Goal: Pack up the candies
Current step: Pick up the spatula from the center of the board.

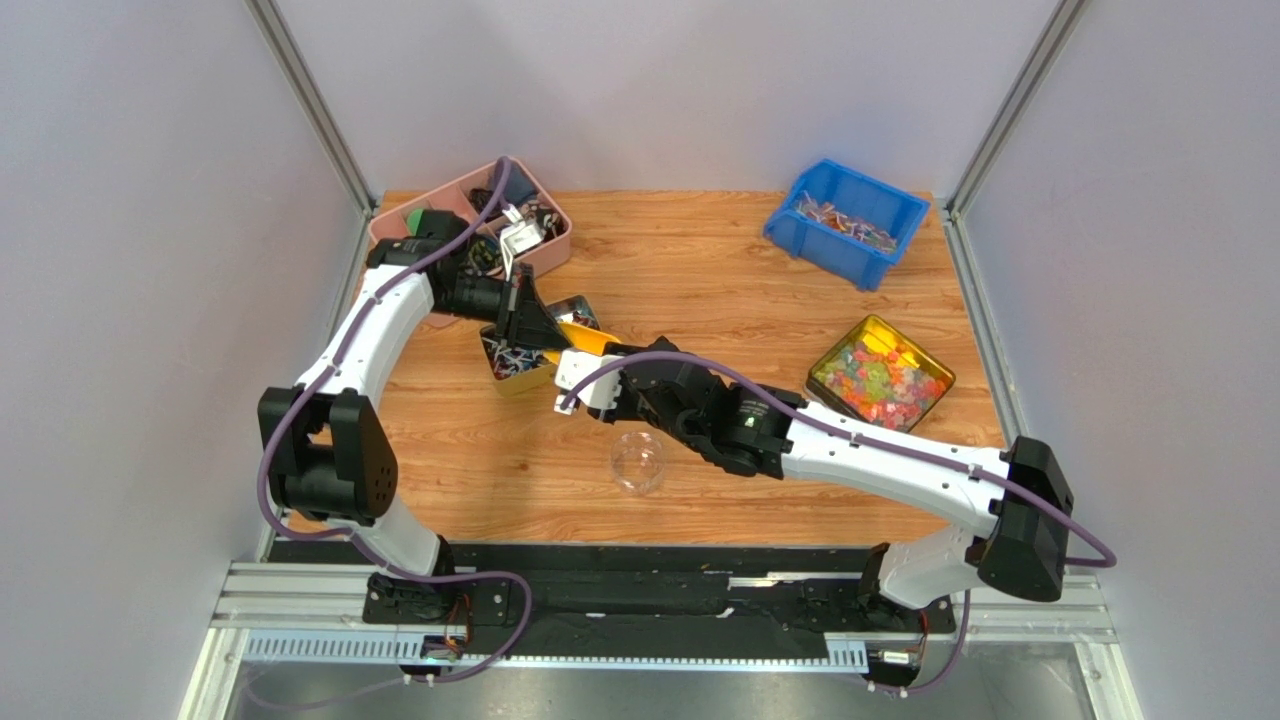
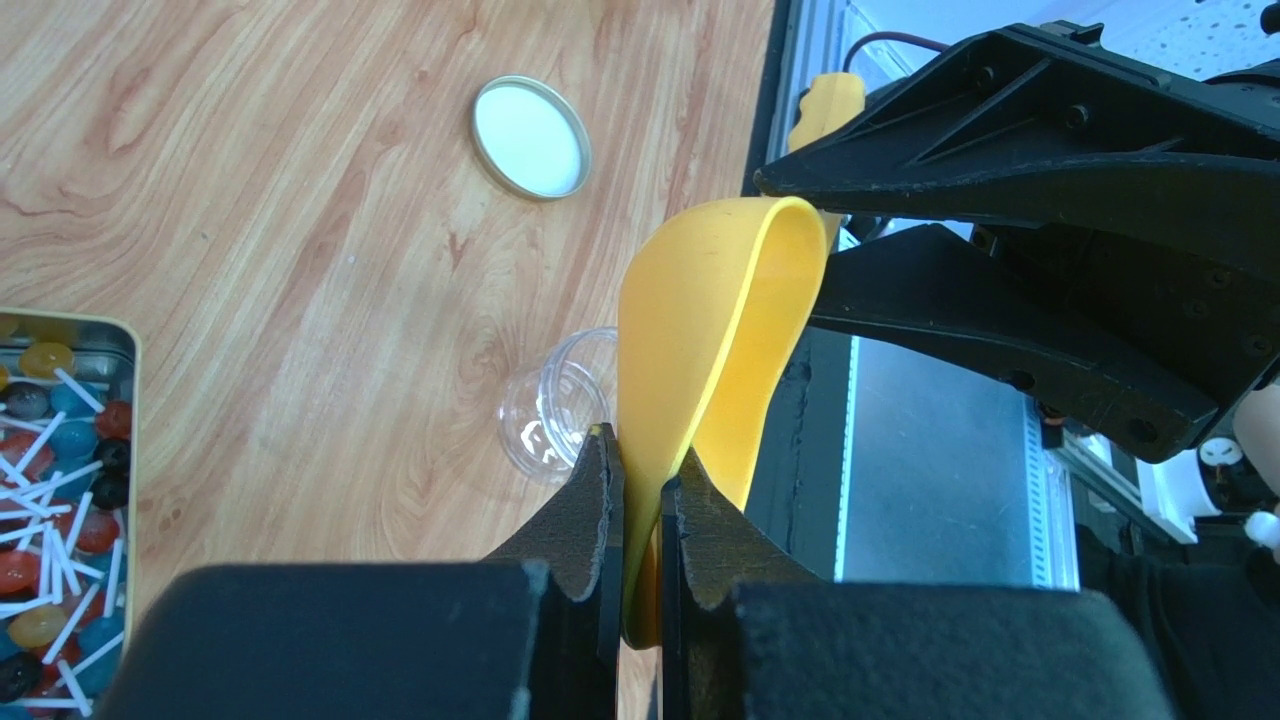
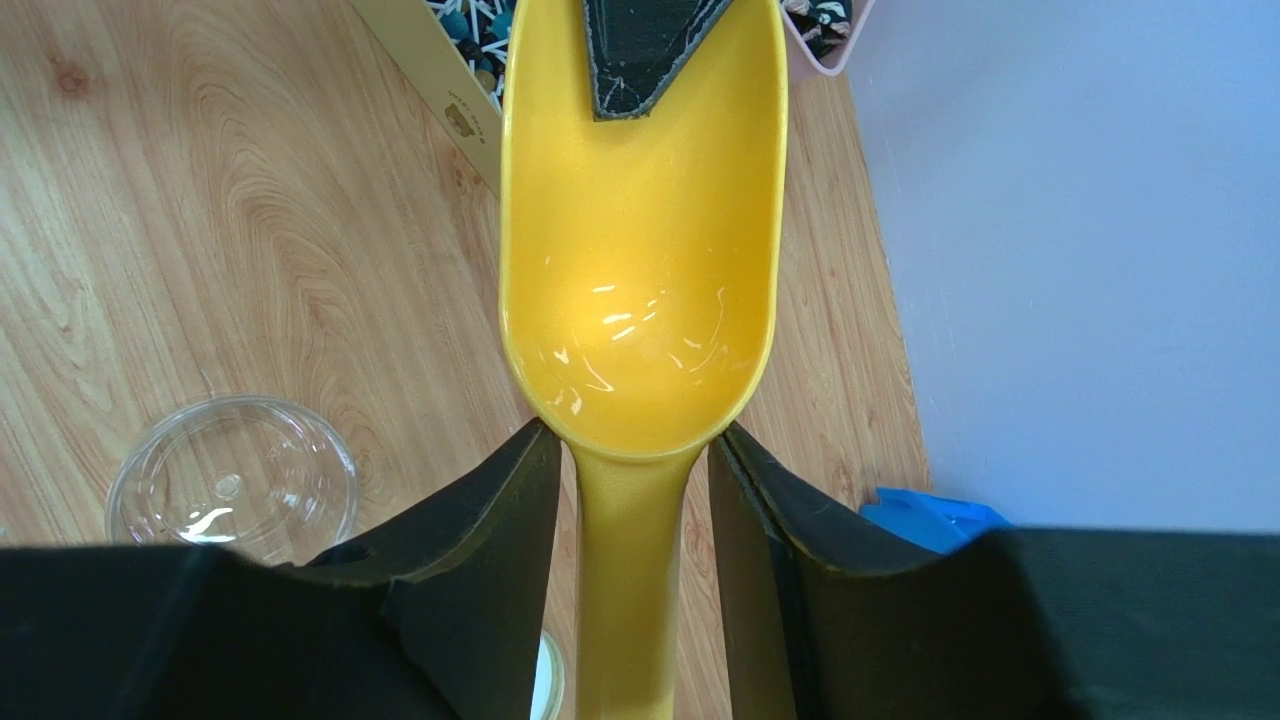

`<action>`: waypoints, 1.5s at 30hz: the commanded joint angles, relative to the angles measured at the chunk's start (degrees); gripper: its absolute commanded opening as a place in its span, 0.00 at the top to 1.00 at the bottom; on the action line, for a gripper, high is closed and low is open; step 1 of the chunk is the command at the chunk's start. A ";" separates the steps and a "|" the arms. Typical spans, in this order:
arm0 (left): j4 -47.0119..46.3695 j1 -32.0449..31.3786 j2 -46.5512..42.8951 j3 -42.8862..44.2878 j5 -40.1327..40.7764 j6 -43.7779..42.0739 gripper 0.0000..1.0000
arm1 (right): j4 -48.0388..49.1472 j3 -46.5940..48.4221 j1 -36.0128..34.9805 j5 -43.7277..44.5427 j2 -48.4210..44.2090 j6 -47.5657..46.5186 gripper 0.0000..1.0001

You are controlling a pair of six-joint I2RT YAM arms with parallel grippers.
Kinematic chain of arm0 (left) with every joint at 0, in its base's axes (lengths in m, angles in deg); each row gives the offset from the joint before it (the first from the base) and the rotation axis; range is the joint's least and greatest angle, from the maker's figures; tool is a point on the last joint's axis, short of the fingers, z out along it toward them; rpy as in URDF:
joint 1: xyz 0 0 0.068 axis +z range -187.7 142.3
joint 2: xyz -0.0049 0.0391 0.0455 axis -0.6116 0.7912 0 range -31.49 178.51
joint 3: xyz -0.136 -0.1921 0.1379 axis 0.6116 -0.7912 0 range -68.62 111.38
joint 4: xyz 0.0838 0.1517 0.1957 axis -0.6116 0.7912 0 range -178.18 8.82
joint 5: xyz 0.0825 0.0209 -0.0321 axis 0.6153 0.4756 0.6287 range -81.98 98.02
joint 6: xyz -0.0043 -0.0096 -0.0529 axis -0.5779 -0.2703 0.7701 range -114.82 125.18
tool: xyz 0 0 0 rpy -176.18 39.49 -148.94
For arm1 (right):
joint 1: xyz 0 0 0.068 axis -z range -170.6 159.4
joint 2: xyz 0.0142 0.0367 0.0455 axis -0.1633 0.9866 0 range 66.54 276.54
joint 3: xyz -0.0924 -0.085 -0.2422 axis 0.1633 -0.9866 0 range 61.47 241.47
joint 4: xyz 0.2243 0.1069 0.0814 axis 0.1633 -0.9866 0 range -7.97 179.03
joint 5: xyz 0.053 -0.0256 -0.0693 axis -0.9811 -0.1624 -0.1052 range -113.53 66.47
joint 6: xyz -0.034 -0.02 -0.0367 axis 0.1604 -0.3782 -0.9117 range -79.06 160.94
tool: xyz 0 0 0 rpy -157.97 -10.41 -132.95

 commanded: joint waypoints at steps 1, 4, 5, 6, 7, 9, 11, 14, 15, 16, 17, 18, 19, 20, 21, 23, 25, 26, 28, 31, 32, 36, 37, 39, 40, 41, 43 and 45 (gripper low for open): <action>0.14 -0.42 -0.53 1.74 -3.54 -2.33 1.00 | 4.95 2.06 -0.14 0.58 1.14 1.37 0.58; 0.23 -0.59 -0.62 1.74 -3.62 -2.41 1.00 | 5.21 2.15 -0.05 0.67 1.67 1.29 0.69; 0.32 -0.59 -0.62 1.82 -3.62 -2.50 1.00 | 5.38 2.15 -0.05 0.67 1.93 1.11 0.72; 0.49 -0.68 -0.53 1.74 -3.80 -2.59 1.00 | 5.65 2.24 -0.05 0.67 2.11 1.02 0.76; 0.58 -0.68 -0.62 1.82 -3.71 -2.76 1.00 | 5.56 2.24 -0.05 0.67 2.28 1.02 0.79; 0.84 -0.68 -0.62 1.91 -3.89 -3.03 1.00 | 5.74 2.33 0.04 0.84 2.55 0.85 0.81; 1.11 -0.68 -0.62 2.00 -4.06 -3.20 1.00 | 5.82 2.41 0.21 0.84 2.72 0.85 0.84; 1.72 -0.68 -0.62 2.18 -4.33 -3.73 1.00 | 5.83 2.42 0.56 0.85 2.81 0.93 0.95; 1.81 -0.68 -0.53 2.18 -4.33 -3.91 1.00 | 5.91 2.42 0.56 0.85 2.90 0.94 1.00; 1.90 -0.68 -0.53 2.18 -4.33 -4.00 1.00 | 5.91 2.42 0.65 0.85 2.90 0.94 1.00; 1.99 -0.68 -0.53 2.26 -4.50 -4.26 1.00 | 5.83 2.42 0.65 0.85 3.07 0.94 0.99; 2.25 -0.77 -0.62 2.35 -4.50 -4.26 1.00 | 5.56 2.42 0.65 0.85 3.25 0.85 0.87; 2.51 -0.68 -0.62 2.44 -4.59 -4.52 1.00 | 5.65 2.33 0.56 0.85 3.42 0.85 0.75; 2.60 -0.77 -0.62 2.44 -4.59 -4.79 1.00 | 5.56 2.33 0.56 0.85 3.51 0.76 0.68; 2.78 -0.77 -0.62 2.53 -4.59 -4.79 1.00 | 5.65 2.24 0.65 0.85 3.69 0.76 0.64; 2.87 -0.77 -0.53 2.53 -4.68 -5.05 1.00 | 5.91 2.24 0.74 0.76 3.87 0.85 0.62; 3.04 -0.77 -0.62 2.44 -4.68 -5.23 1.00 | 6.18 2.41 0.74 1.11 4.22 0.76 0.55; 3.04 -0.77 -0.62 2.53 -4.68 -5.31 1.00 | 6.26 2.50 0.74 1.11 4.22 0.85 0.55; 3.13 -0.77 -0.53 2.44 -4.68 -5.40 1.00 | 6.53 2.50 0.83 1.11 4.04 0.85 0.55; 3.22 -0.77 -0.44 2.53 -4.77 -5.49 1.00 | 6.70 2.42 1.18 1.20 4.04 0.94 0.54; 3.30 -0.77 -0.53 2.53 -4.77 -5.58 1.00 | 6.88 2.15 1.35 1.11 4.04 0.85 0.55; 4.53 -0.77 -0.62 2.70 -5.12 -6.81 1.00 | 7.41 1.36 2.49 0.50 3.25 0.76 0.68; 4.80 -0.77 -0.62 2.79 -5.29 -6.90 1.00 | 7.58 1.10 2.67 -0.03 2.99 0.76 0.73; 5.50 -0.77 -0.44 2.97 -5.47 -7.69 1.00 | 7.93 0.49 3.02 -0.21 2.29 0.58 0.86; 5.68 -0.77 -0.44 3.06 -5.56 -8.04 1.00 | 7.94 0.22 3.11 -0.38 2.11 0.32 0.91; 6.03 -0.77 -0.44 3.23 -5.64 -8.56 1.00 | 8.02 0.13 3.20 -0.39 1.76 0.32 0.96; 6.56 -0.77 -0.18 3.32 -5.73 -8.83 1.00 | 8.20 -0.13 3.46 -0.73 1.23 0.15 1.00; 6.99 -0.77 0.00 3.49 -5.65 -9.18 1.00 | 8.29 -0.31 3.55 -1.00 0.88 0.23 1.00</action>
